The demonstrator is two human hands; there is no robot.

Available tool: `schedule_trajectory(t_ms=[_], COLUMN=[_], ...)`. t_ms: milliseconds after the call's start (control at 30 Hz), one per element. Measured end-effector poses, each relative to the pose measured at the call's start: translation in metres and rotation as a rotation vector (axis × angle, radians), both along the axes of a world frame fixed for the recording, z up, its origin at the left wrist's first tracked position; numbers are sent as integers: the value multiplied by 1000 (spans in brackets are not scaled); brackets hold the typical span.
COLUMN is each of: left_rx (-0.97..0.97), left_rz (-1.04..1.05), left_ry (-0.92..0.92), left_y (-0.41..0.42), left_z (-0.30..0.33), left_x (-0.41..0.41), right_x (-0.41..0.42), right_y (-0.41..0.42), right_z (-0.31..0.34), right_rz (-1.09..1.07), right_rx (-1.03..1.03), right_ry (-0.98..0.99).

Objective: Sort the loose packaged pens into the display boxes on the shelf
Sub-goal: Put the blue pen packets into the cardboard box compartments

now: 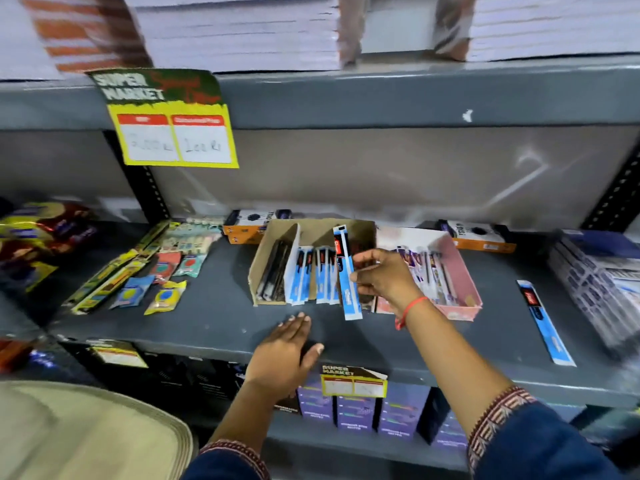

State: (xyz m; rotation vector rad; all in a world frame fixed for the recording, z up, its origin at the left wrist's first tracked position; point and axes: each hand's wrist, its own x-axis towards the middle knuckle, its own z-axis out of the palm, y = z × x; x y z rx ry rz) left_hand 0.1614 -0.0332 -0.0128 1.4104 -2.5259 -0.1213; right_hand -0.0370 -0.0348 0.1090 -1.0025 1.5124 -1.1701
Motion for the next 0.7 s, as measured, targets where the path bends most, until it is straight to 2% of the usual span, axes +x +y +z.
schedule_trajectory(t_ms=[100, 233, 400, 500, 700], left_rx=[-29, -63, -179, -184, -141], left_rz=[39, 44, 28, 14, -16], left_ry=[23, 98, 206, 228, 239], left_y=[-9, -17, -16, -18, -17], left_z=[2, -3, -3, -3, -2], left_x=[20, 29, 29, 31, 32], right_x=[22, 43, 61, 69, 72], right_y=[-30, -70, -105, -117, -127], right_z=[-6, -10, -9, -17, -34], right_rz=[15, 26, 111, 155, 177], right_rx=[27, 33, 36, 83, 177], right_ry=[106, 376, 883, 1074, 1149])
